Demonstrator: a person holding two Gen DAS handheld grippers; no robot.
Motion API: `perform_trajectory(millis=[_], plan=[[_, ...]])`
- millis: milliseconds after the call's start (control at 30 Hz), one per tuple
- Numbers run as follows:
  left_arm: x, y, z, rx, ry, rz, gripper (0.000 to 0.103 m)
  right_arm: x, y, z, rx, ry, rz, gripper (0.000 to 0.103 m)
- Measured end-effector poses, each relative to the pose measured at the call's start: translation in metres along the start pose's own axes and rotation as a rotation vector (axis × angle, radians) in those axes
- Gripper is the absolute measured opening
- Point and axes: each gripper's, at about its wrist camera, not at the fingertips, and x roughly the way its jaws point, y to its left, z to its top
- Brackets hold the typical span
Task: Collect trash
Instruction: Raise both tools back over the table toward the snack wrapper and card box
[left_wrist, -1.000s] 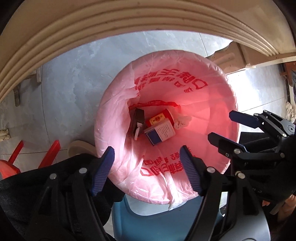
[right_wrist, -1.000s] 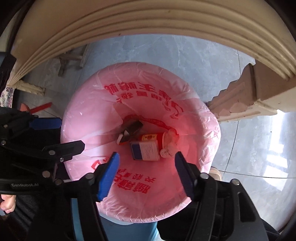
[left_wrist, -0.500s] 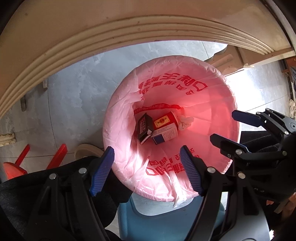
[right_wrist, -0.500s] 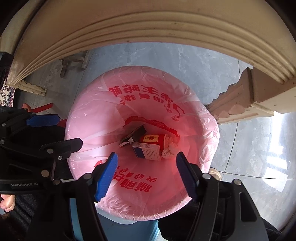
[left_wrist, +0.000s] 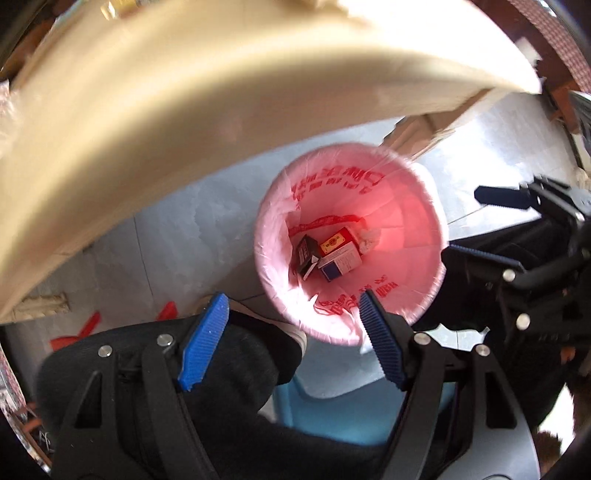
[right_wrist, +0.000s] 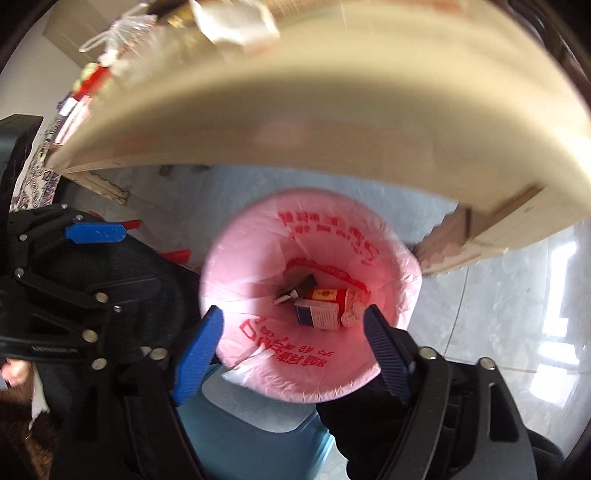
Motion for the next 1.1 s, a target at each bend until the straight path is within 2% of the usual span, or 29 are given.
perform_trajectory(millis=[167,300,367,467,567,633,767,1033,1100], plan=[[-0.078,0.022,0.003,0.013,-0.075,-0.026,0.073,-0.066,0.007,0.012,-0.011,-0.085,0.041,0.088],[-0.140,0.037,0.017,0.058,-0.171,0.047,0.080,-0.126,0.011,0.035,-0.042,-0.153,0.055,0.088],[-0.175,0.045,0.028,0.091,-0.216,0.079,0.081,-0.160,0.015,0.051,-0.060,-0.202,0.056,0.096],[-0.211,0.052,0.045,0.127,-0.257,0.094,0.081,-0.202,0.023,0.074,-0.096,-0.253,0.030,0.096],[-0.237,0.057,0.063,0.152,-0.264,0.114,0.081,-0.232,0.031,0.096,-0.142,-0.304,-0.025,0.096],[-0.250,0.065,0.078,0.158,-0.248,0.094,0.081,-0.245,0.033,0.108,-0.158,-0.321,-0.014,0.096],[-0.259,0.076,0.097,0.181,-0.235,0.112,0.081,-0.256,0.031,0.128,-0.146,-0.325,-0.024,0.096],[-0.248,0.089,0.136,0.237,-0.156,0.080,0.081,-0.254,0.033,0.154,-0.169,-0.312,-0.061,0.096],[-0.243,0.089,0.143,0.257,-0.147,0.093,0.081,-0.252,0.034,0.158,-0.187,-0.302,-0.071,0.096]])
